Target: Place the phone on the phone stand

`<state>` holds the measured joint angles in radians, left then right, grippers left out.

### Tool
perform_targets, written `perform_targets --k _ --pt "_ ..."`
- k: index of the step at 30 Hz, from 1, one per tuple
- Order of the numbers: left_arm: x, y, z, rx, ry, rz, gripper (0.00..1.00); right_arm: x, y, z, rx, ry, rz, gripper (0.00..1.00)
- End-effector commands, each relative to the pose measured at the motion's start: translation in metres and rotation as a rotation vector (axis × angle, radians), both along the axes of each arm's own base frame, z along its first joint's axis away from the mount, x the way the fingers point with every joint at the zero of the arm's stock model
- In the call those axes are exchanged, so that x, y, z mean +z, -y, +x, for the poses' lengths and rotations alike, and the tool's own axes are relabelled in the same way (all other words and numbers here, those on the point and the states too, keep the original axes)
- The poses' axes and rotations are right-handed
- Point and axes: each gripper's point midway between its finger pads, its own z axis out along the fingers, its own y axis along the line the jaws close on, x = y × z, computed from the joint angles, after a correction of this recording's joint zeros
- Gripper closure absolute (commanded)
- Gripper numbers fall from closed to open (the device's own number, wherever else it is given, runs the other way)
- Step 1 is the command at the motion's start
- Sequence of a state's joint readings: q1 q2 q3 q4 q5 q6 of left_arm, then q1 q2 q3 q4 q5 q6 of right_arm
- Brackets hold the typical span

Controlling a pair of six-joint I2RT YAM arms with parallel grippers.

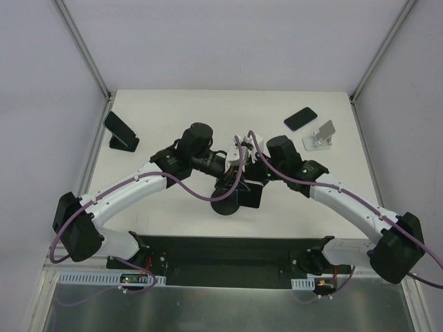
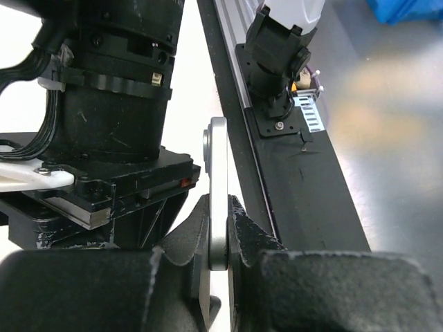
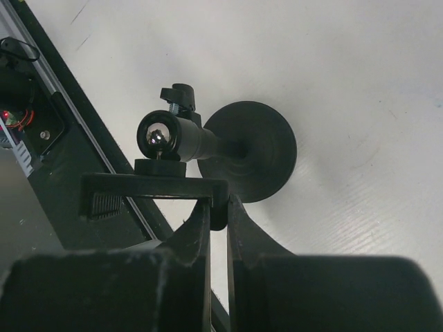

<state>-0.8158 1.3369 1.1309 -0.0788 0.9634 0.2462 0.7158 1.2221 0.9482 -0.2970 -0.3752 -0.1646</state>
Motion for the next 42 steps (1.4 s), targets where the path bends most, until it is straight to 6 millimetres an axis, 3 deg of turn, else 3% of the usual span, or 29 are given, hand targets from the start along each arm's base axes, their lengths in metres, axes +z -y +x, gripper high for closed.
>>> perform_targets --k 1,5,15,20,23,24,26,27,28,30,32,35,39,40,41,42 --pt "0.032 0.006 0.008 -0.073 0.125 -0.117 1.0 0.038 -0.021 -0.004 0.127 0.051 0.135 0.99" --pt "0.03 -0.002 0.022 -0.068 0.094 -0.116 1.0 0.039 -0.021 -0.003 0.133 0.052 0.141 0.99" --pt "0.027 -0.019 0.031 -0.069 -0.048 -0.085 1.0 0.039 -0.015 0.003 0.123 0.091 0.12 0.99" --pt "0.006 -0.029 0.047 0.109 -0.094 0.045 1.0 0.039 -0.013 0.007 0.101 0.112 0.109 0.99" --pt "-0.008 -0.036 0.043 0.185 -0.153 0.148 1.0 0.043 -0.009 0.014 0.046 0.128 0.105 0.99" --pt "-0.019 -0.04 0.056 0.292 -0.125 0.208 1.0 0.045 -0.009 0.015 0.024 0.136 0.098 0.99" --pt "-0.03 -0.048 0.06 0.438 -0.109 0.285 1.0 0.048 0.001 0.031 -0.149 0.167 0.061 0.99" --pt "-0.038 -0.061 0.085 0.626 -0.053 0.338 1.0 0.052 -0.003 0.027 -0.197 0.184 0.065 0.99" --pt "-0.039 -0.07 0.097 0.742 -0.029 0.353 1.0 0.045 0.014 0.041 -0.367 0.219 0.017 0.99" --pt "-0.036 -0.086 0.111 0.979 -0.023 0.316 1.0 0.06 0.007 0.031 -0.488 0.206 0.139 0.99" --pt "-0.042 -0.107 0.122 1.158 -0.002 0.297 1.0 0.059 0.016 0.033 -0.626 0.213 0.166 0.99" --pt "-0.051 -0.116 0.123 1.244 0.049 0.329 1.0 0.064 0.011 0.027 -0.691 0.235 0.151 1.0" --pt "-0.046 -0.12 0.131 1.355 0.104 0.325 1.0 0.074 -0.009 0.006 -0.684 0.243 0.161 1.0" --pt "-0.043 -0.117 0.132 1.382 0.133 0.329 1.0 0.078 -0.001 0.009 -0.755 0.28 0.144 1.0" --pt "-0.037 -0.133 0.14 1.51 0.191 0.334 1.0 0.079 0.0 0.006 -0.775 0.292 0.13 1.0" --pt "-0.035 -0.135 0.141 1.554 0.216 0.337 1.0 0.085 -0.001 0.001 -0.809 0.315 0.151 1.0"
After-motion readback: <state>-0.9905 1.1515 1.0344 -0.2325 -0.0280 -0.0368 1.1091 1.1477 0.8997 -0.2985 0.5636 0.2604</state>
